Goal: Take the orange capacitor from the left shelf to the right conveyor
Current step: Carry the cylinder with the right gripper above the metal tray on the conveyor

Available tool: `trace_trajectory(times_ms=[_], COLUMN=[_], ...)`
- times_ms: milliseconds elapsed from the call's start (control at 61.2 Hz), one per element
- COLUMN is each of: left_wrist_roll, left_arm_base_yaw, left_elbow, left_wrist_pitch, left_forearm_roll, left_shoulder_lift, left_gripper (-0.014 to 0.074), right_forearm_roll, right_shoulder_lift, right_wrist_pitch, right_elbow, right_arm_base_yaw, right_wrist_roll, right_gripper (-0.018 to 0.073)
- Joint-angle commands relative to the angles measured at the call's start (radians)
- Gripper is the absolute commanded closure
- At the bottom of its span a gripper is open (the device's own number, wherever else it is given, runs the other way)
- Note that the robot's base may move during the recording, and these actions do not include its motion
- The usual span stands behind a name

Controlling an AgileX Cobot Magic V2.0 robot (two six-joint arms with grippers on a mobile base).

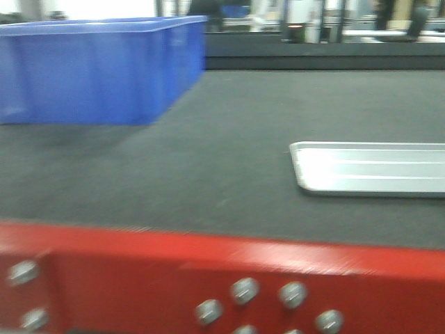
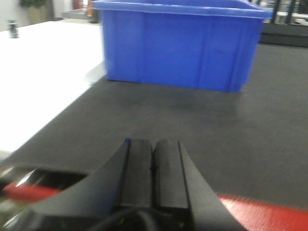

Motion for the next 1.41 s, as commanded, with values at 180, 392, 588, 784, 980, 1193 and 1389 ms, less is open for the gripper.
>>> trace_trajectory(times_ms=[180,392,588,784,980,1193,1389], left_wrist_roll=[-0.002,-0.002,-0.002,-0.002,-0.002,-0.002,-0.002], left_arm_base_yaw=[0.002,0.002,0.002,0.002,0.002,0.002,0.002], left_elbow=[-0.004,-0.004,-0.004,-0.004,-0.004,-0.004,-0.004], left_wrist_pitch=[-0.090,-0.090,-0.090,-0.090,-0.090,-0.090,-0.090], left_forearm_roll=[-0.003,-0.003,-0.003,-0.003,-0.003,-0.003,-0.003], left_shoulder_lift=[-0.009,-0.009,-0.009,-0.009,-0.009,-0.009,-0.009], left_gripper=[0.0723,0.0723,0.0723,0.0723,0.0723,0.0723,0.0723], right_forearm_roll=[-0.009,-0.009,-0.009,-0.009,-0.009,-0.009,-0.009], right_shoulder_lift=[0.008,0.008,0.008,0.008,0.008,0.008,0.008], right_wrist_pitch=[-0.094,-0.094,-0.094,-0.094,-0.094,-0.094,-0.097], right_elbow=[-0.029,-0.029,-0.029,-0.029,-0.029,-0.029,-0.029], right_arm_base_yaw=[-0.001,-0.001,-0.001,-0.001,-0.001,-0.001,-0.001], right_wrist_roll=[-0.006,-0.006,-0.006,-0.006,-0.006,-0.006,-0.006], right_gripper=[0.0367,0.0367,0.0367,0.0367,0.0367,0.0367,0.0367])
